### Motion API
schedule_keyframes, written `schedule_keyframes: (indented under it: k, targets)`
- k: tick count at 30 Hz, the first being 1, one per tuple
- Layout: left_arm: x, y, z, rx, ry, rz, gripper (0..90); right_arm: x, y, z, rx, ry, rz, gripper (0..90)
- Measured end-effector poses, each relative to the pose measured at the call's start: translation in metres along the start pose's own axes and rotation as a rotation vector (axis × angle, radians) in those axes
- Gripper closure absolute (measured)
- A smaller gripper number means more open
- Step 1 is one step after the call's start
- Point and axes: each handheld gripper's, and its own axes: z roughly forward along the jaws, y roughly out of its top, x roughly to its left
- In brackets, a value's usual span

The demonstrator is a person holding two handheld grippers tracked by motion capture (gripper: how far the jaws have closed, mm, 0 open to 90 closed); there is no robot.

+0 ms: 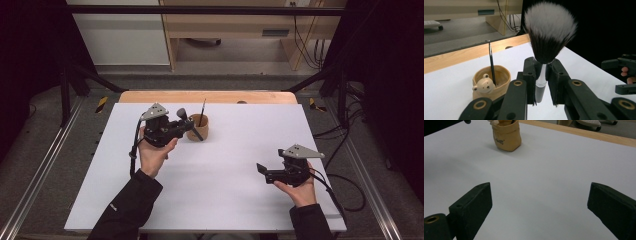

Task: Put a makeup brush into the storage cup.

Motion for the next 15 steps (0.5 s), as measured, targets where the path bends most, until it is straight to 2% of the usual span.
schedule_keyframes:
  k: [15]
  targets:
    - [0.009, 0.009, 0.019, 0.01, 0.04, 0.004, 77.1, -0.001, 0.0, -0.001, -0.003, 0.0, 0.001, 6.2]
